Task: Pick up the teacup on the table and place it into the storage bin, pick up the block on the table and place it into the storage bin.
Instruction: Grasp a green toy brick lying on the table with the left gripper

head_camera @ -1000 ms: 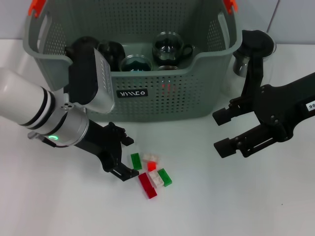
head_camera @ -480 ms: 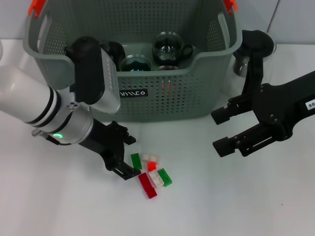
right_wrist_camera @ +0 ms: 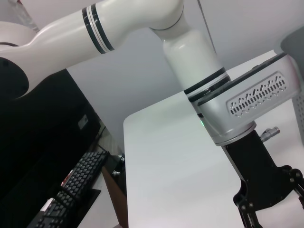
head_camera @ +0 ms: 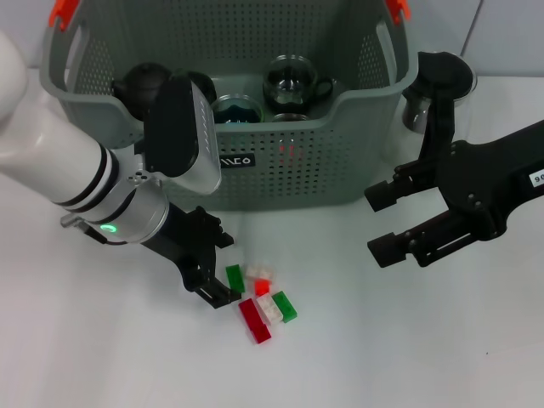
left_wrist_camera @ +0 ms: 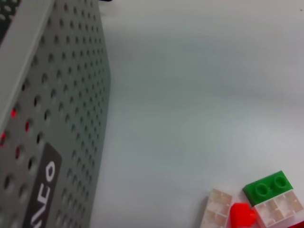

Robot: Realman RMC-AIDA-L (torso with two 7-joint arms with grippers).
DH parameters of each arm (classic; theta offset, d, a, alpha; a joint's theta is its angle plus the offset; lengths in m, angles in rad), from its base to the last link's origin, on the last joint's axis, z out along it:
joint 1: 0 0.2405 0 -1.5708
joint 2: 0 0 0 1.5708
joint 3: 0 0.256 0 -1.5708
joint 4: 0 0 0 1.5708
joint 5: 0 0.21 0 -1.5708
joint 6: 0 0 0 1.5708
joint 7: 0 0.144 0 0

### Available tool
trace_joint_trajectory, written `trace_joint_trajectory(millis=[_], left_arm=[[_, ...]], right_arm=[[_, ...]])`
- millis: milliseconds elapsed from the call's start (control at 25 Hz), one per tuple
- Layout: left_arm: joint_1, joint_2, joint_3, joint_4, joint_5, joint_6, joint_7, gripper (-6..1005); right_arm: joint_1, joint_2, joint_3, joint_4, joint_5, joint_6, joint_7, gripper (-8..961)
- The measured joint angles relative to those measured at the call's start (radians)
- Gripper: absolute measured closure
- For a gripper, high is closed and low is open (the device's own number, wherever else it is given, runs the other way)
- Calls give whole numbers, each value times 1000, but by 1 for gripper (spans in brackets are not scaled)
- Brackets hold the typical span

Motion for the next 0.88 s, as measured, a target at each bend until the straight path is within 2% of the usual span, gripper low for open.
trace_joint_trajectory(millis=[880], left_arm=[[-15,-3,46,-25,25,-38,-20,125]], right_arm=[[-2,0,16,0,2,0,-5,54]])
